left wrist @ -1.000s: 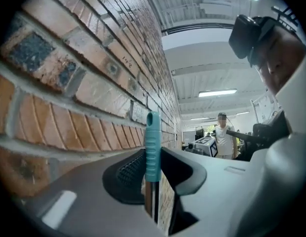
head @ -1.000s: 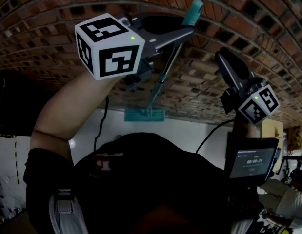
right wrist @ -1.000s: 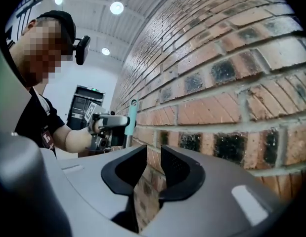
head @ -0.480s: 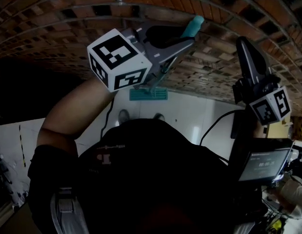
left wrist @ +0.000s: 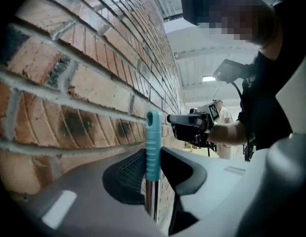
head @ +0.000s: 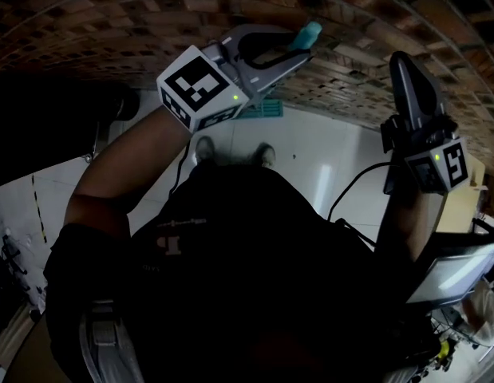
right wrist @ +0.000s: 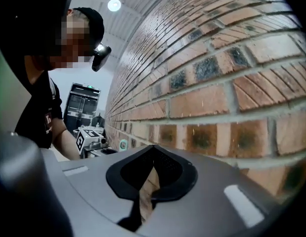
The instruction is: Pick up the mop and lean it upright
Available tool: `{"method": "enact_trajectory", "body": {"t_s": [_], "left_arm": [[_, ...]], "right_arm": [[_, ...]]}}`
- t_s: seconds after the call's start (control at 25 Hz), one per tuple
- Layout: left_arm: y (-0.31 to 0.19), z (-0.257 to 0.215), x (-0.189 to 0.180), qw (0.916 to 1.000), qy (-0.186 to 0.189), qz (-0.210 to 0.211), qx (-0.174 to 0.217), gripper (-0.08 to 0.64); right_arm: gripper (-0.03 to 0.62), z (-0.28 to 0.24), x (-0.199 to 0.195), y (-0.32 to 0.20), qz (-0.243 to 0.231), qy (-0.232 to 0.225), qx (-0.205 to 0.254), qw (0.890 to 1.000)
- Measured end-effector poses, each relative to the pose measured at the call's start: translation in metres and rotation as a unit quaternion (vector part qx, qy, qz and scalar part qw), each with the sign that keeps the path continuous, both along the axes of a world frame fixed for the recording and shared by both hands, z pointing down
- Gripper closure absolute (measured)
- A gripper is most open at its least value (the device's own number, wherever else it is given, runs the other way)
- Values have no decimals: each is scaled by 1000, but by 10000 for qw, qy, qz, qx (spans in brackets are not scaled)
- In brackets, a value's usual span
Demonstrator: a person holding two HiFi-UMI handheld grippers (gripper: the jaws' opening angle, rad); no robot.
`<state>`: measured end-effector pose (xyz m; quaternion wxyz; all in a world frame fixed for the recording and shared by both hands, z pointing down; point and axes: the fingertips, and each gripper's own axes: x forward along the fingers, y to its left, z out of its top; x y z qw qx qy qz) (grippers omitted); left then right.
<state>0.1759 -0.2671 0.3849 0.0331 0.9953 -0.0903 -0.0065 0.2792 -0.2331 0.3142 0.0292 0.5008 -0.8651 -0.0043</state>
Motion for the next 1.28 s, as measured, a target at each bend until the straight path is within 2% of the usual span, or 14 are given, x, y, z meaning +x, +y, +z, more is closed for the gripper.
{"method": "enact_trajectory", "body": {"t_s": [0.32,0.64,0.84,1.04,1.28], "left_arm": [[12,72,0,9994,-318,134,-12,468],[14,128,2,9985,-448,302,75,468],[1,129,5,9989,-340,306,136,468],[-9,125,5,9986,-369,257,261,468],[15,108,9,9965,-446,675,223,468]], "right_arm": [[577,89,3,4,174,-313,-385,9986],[577,154,33,-3,590,-480,-697,9947],[577,177,63,-2,982,-656,-841,9894],[577,178,74,1,1137,-609,-860,9879],[577,171,76,0,1122,-626,-790,9886]]}}
